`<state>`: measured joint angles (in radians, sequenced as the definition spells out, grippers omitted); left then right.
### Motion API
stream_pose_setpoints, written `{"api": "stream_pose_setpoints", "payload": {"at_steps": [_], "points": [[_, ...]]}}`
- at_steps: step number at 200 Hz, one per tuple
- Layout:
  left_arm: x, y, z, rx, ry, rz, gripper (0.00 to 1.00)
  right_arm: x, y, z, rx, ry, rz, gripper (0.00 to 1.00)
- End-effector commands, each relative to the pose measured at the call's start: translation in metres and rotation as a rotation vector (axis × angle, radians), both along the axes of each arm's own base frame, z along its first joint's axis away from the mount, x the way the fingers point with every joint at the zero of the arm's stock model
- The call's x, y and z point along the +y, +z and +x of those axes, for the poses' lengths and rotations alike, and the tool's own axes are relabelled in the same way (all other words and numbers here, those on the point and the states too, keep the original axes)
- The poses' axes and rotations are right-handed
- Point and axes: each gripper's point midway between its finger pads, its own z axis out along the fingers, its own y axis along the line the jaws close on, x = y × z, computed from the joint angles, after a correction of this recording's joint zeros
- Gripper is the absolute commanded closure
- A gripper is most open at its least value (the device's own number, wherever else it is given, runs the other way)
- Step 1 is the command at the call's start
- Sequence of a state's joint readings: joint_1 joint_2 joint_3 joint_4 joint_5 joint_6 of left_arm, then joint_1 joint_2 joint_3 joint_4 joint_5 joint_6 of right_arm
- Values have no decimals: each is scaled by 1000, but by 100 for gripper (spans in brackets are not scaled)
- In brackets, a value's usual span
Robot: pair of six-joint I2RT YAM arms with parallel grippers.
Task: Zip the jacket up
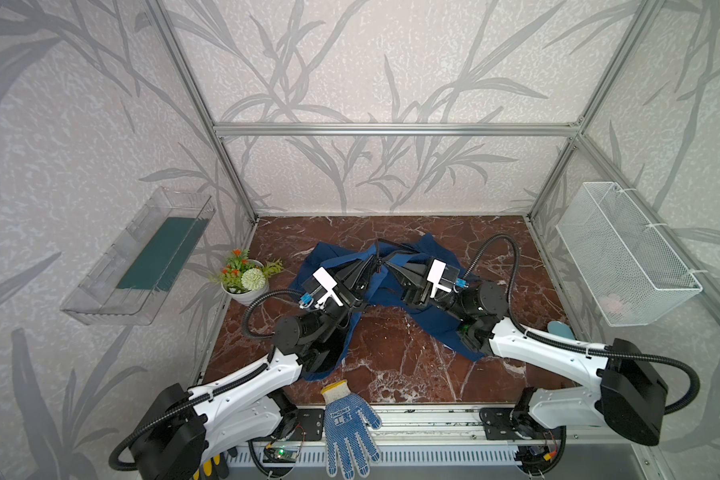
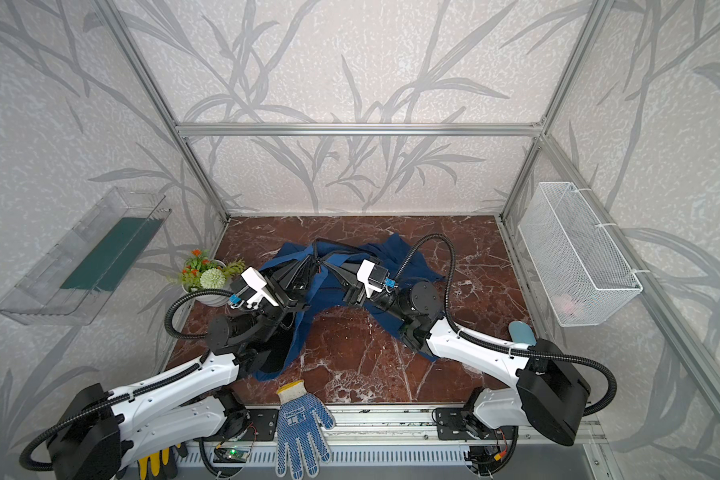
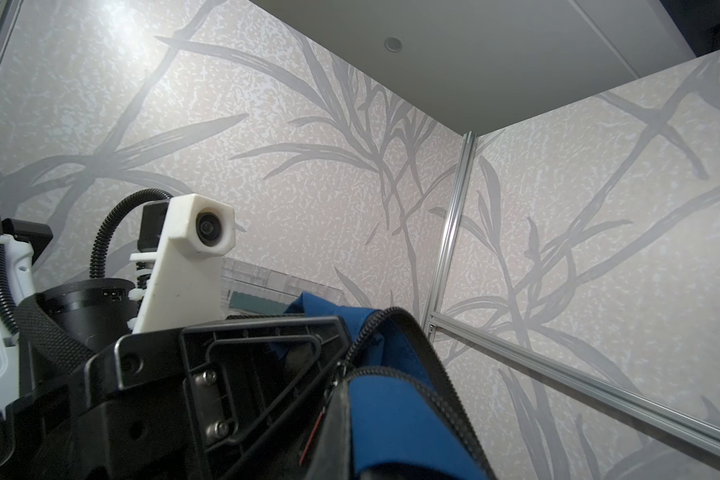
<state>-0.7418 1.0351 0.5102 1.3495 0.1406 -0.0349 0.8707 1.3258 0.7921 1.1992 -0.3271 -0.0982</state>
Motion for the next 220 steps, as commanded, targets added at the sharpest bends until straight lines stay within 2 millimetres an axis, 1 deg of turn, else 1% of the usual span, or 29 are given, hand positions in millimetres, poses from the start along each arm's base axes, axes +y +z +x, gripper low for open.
{"api": "stream_pose_setpoints", "payload": {"at_steps": [1,27,43,55,79,108,130,165,185,194,206,215,220], "points": [[17,21,-1,-59,59,-64,100,-39,71,-19,-157,-44,239,100],[7,13,1,-39,16,-45,100,-33,76,-18,-167,-19,240,100],[5,10,2,-44,21,-26,100,-30,75,-16,-157,-16,239,100],[0,5,0,-67,26,13,100,-34,76,-15,-159,-38,248,100],[-9,-15,2,-62,21,78,100,-44,87,-19,-181,-53,272,100],[-11,-27,8,-41,41,103,100,-56,98,-18,-195,-80,299,100],[-5,-35,16,-18,107,108,100,-64,104,-21,-199,-81,318,100],[0,-38,22,-8,161,110,100,-83,108,-21,-200,-119,339,100],[5,-37,24,-16,201,114,100,-94,108,-24,-204,-138,349,100],[7,-33,23,-22,203,105,100,-99,106,-25,-203,-151,350,100],[8,-23,22,-16,175,88,100,-106,100,-20,-185,-179,352,100],[7,-15,20,2,135,92,100,-111,96,-15,-165,-193,353,100],[3,-15,20,32,108,117,100,-112,93,-14,-156,-195,352,100]]}}
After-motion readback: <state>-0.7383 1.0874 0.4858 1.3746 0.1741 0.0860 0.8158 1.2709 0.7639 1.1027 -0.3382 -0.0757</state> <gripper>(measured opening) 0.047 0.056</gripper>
